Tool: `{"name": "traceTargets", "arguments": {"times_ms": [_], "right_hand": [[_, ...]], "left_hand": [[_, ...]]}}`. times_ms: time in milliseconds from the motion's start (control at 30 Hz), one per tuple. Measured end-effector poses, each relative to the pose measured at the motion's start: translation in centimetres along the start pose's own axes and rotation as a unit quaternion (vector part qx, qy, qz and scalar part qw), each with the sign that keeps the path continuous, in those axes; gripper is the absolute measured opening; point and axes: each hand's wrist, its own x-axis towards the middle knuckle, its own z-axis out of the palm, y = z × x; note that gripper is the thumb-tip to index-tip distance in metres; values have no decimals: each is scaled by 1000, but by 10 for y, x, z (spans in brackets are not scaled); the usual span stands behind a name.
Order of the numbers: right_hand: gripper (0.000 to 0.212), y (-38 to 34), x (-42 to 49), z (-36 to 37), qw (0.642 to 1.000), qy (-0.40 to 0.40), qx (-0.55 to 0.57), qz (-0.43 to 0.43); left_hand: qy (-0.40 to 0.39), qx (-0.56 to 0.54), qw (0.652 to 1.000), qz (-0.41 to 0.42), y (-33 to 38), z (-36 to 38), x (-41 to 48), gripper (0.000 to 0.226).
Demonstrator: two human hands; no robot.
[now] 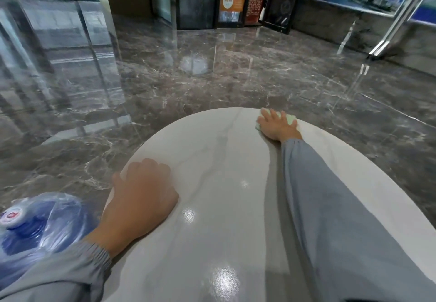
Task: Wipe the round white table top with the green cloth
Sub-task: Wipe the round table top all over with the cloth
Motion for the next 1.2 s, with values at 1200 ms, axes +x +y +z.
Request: {"name": "traceTargets", "arguments": {"times_ms": [1200], "right_hand": [[60,107,-104,0,995,11,17,103]], "left_hand": [[-19,11,1000,-11,6,-5,0,31]]}}
